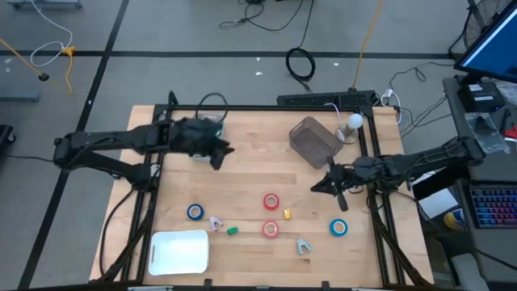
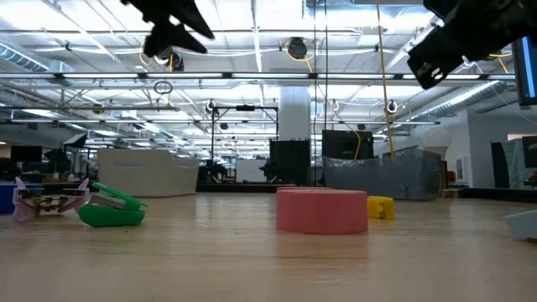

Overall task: Pick and place Stapler, Stapler remover, tape
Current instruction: Put the yellow staple into the gray bin

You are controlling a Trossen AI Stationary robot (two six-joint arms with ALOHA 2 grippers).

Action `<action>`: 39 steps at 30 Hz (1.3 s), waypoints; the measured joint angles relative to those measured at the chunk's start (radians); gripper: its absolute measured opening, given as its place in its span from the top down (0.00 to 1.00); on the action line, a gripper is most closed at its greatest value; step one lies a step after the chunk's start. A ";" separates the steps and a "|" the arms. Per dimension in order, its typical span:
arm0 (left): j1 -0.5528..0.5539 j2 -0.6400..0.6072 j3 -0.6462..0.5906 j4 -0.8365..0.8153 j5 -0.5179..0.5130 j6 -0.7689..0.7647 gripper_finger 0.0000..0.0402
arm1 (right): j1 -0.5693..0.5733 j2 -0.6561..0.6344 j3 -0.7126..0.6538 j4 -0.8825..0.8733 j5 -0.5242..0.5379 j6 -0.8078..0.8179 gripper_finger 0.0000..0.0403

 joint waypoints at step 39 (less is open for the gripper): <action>-0.305 -0.360 -0.327 0.150 -0.303 -0.193 0.62 | 0.000 0.812 0.419 -0.254 -0.163 -0.893 0.57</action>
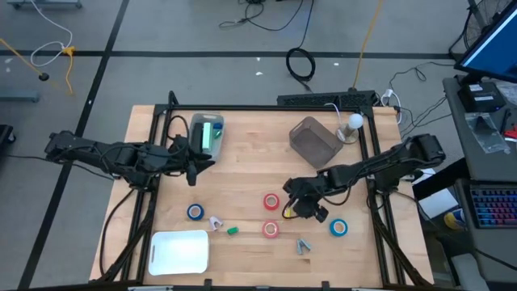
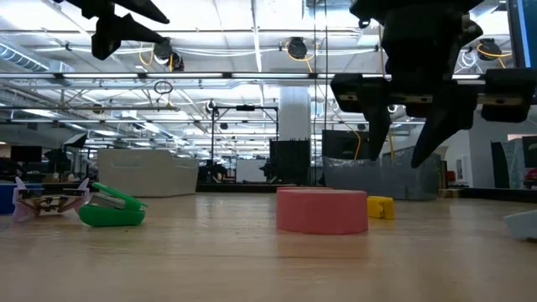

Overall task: Pick and place Stapler, Stapler remover, tape
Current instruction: Put the yellow staple into the gray bin

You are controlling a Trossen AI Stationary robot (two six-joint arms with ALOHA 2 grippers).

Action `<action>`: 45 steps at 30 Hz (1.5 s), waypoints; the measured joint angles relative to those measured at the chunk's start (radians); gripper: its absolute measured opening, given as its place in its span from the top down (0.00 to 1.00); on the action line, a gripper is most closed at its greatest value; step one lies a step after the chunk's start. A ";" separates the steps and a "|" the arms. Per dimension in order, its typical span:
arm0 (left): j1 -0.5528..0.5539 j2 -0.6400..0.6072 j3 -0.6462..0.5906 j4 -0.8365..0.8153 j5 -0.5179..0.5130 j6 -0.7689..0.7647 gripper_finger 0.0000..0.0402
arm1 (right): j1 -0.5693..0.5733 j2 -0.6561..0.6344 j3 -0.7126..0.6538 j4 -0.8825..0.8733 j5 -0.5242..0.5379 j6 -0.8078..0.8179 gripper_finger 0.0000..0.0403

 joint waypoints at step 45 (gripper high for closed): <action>0.001 0.000 0.000 -0.003 0.000 0.006 0.62 | 0.017 0.271 0.170 -0.055 0.031 -0.497 0.57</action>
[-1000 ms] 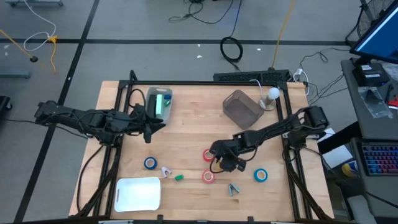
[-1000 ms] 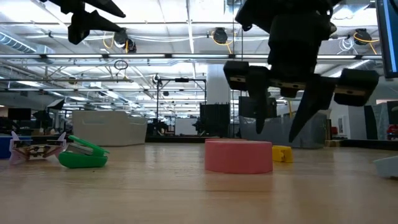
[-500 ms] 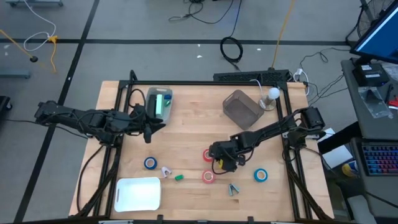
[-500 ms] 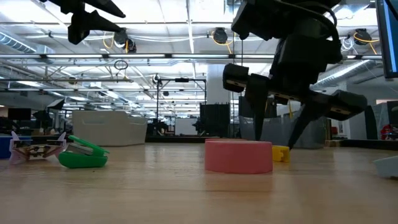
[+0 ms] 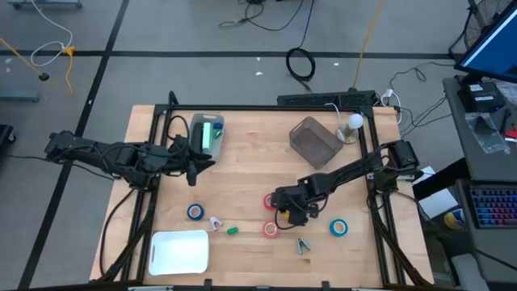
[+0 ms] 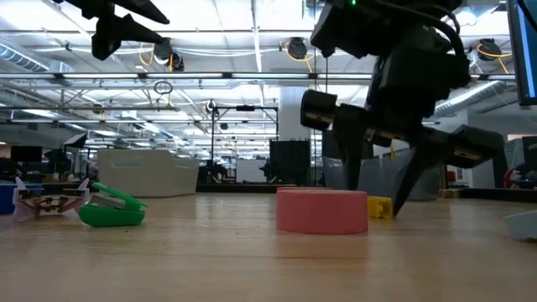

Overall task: Pick and place Stapler, Stapler remover, tape
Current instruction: Put the yellow staple into the gray bin

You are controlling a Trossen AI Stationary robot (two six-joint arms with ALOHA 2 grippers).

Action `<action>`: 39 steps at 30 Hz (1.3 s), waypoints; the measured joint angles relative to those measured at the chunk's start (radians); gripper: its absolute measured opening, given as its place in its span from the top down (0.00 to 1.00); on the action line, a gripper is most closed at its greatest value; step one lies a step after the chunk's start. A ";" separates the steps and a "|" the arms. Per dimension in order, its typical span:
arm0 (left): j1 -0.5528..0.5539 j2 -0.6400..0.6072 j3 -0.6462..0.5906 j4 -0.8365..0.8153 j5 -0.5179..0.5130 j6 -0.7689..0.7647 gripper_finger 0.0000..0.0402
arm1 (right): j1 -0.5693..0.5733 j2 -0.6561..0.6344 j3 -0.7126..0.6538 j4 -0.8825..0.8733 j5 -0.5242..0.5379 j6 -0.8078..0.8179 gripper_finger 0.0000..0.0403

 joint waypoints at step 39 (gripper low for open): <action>0.000 0.000 0.001 0.000 0.009 0.011 0.62 | -0.010 0.002 -0.004 -0.033 0.057 0.275 0.62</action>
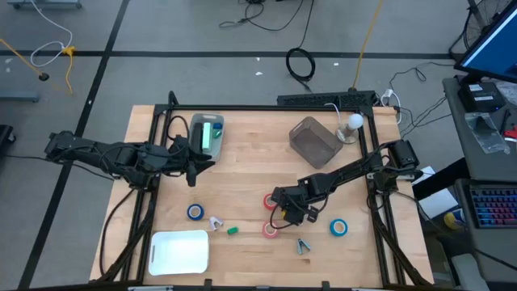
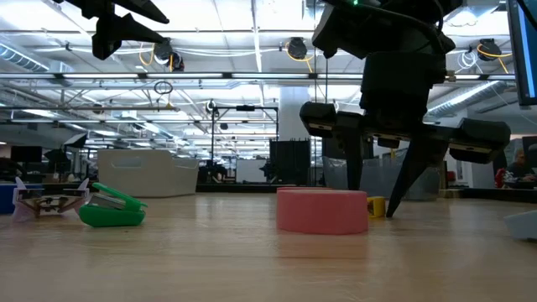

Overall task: Pick and place Stapler, Stapler remover, tape
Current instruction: Put the yellow staple into the gray bin

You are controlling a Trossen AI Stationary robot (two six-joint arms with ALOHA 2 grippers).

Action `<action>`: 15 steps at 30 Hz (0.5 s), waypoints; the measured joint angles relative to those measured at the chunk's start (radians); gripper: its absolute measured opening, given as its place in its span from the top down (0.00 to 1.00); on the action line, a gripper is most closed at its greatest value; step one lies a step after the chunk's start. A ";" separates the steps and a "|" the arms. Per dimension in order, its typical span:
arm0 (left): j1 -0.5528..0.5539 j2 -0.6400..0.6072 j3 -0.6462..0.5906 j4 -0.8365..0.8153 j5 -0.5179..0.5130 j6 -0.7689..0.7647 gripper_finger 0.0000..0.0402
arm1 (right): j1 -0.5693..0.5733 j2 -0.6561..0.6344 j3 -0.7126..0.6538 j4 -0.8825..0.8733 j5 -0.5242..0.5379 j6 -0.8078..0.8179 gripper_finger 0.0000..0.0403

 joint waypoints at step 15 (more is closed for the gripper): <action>0.000 0.000 0.000 0.001 0.016 -0.002 0.62 | -0.020 -0.013 -0.001 -0.020 -0.010 0.046 0.59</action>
